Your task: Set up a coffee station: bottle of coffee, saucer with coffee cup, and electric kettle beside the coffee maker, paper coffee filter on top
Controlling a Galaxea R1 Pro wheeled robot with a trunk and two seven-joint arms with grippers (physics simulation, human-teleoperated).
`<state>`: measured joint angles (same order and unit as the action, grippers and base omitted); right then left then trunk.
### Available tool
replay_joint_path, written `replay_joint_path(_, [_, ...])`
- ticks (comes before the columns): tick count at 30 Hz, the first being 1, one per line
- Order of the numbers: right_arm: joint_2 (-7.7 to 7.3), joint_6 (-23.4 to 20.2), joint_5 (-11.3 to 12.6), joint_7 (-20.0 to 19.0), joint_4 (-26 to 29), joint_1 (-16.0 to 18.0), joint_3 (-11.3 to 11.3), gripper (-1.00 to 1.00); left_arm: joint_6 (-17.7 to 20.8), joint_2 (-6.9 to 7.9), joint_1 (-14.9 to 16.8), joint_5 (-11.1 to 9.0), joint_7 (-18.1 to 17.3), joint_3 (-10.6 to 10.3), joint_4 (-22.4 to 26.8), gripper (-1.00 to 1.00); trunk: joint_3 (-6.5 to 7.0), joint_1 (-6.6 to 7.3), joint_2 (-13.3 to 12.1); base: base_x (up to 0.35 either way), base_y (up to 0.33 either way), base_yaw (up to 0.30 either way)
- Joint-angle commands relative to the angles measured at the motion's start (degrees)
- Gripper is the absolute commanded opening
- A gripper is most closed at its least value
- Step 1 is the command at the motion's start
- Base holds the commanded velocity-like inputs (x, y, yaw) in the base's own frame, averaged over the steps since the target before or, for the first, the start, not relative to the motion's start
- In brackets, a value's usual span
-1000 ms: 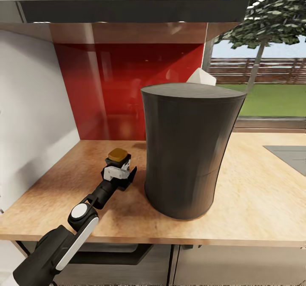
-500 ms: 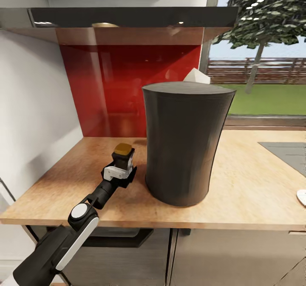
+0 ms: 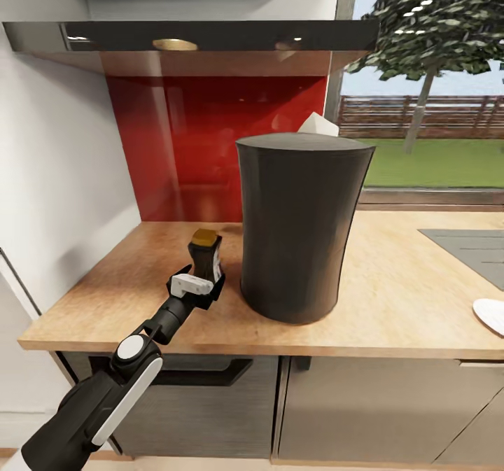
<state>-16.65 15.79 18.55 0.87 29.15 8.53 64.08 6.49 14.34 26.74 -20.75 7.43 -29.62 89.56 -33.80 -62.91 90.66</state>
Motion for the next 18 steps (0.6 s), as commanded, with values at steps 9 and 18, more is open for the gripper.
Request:
replay_joint_path(9, [-0.05,0.20,0.61,0.09,0.03,0.08,0.43,1.00,0.19,0.07,0.07,-0.52,0.48,-0.18,0.09,1.00,-0.06,0.01,0.04,-0.269,0.000,0.000])
replay_joint_path(18, [-0.05,0.20,0.61,0.16,0.03,0.08,0.43,1.00,0.19,0.07,0.07,-0.52,0.48,-0.18,0.09,1.00,-0.06,0.01,0.04,-0.151,0.000,0.000])
